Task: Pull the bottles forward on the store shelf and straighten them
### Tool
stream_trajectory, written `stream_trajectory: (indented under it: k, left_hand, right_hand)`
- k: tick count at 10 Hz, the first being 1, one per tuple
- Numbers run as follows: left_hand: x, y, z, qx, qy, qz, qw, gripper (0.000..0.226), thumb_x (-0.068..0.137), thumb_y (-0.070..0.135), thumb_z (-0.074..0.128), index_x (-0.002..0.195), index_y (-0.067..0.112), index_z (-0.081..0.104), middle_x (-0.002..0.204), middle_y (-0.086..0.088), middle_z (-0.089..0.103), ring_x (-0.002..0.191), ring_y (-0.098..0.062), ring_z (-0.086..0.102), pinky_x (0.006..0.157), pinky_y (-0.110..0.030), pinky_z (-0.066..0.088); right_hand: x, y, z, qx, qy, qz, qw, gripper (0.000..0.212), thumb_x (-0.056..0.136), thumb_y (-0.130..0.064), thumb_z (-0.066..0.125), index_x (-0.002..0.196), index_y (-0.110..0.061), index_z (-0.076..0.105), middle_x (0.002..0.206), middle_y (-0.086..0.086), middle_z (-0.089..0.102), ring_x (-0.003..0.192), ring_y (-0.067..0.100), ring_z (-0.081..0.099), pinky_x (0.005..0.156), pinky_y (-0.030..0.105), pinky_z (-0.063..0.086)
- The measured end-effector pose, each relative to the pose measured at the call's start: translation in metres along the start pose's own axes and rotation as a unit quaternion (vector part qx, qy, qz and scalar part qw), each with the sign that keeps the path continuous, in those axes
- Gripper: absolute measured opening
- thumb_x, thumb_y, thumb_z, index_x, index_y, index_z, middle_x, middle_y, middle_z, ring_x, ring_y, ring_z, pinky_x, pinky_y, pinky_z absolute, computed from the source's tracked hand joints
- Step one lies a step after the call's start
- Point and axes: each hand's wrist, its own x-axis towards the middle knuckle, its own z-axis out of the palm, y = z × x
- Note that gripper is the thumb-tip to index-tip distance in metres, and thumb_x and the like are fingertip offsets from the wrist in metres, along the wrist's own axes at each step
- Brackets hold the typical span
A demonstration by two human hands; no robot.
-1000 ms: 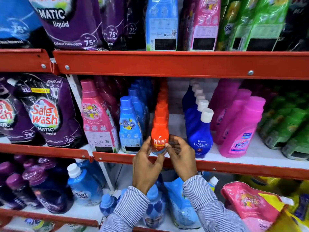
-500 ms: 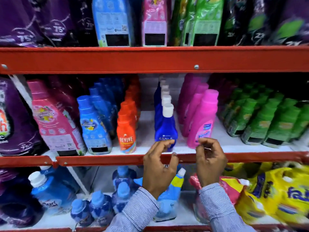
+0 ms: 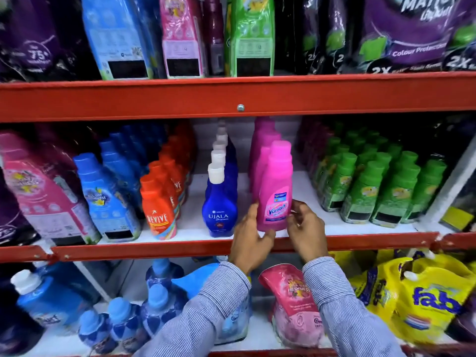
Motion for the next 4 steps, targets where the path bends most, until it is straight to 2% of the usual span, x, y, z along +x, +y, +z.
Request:
stream_trajectory:
  k: [2, 3, 4]
  left_hand:
    - [0.001, -0.007, 0.004, -0.005, 0.016, -0.015, 1.0, 0.068, 0.086, 0.003, 0.062, 0.149, 0.015, 0.041, 0.14, -0.01, 0.064, 0.129, -0.027, 0.062, 0.114, -0.047, 0.048]
    - [-0.001, -0.002, 0.002, -0.003, 0.024, -0.015, 1.0, 0.069, 0.085, 0.003, 0.063, 0.15, 0.015, 0.042, 0.141, -0.01, 0.064, 0.128, -0.026, 0.062, 0.113, -0.046, 0.049]
    - [-0.004, 0.004, 0.002, -0.004, 0.05, 0.002, 0.999, 0.068, 0.085, 0.006, 0.065, 0.149, 0.015, 0.044, 0.142, -0.008, 0.064, 0.128, -0.024, 0.062, 0.114, -0.041, 0.049]
  right_hand:
    - [-0.004, 0.007, -0.001, 0.018, -0.002, -0.011, 1.0, 0.037, 0.088, 0.001, 0.056, 0.12, -0.013, 0.067, 0.108, 0.005, 0.077, 0.087, 0.016, 0.069, 0.081, 0.011, 0.046]
    - [-0.002, 0.007, 0.0, 0.028, -0.004, -0.015, 0.999, 0.033, 0.089, 0.0, 0.057, 0.118, -0.011, 0.068, 0.106, 0.004, 0.077, 0.083, 0.01, 0.067, 0.071, -0.007, 0.039]
    - [-0.005, 0.007, -0.001, 0.067, -0.002, 0.005, 0.998, 0.035, 0.09, -0.001, 0.058, 0.123, -0.011, 0.065, 0.113, 0.005, 0.076, 0.09, 0.012, 0.069, 0.077, -0.005, 0.041]
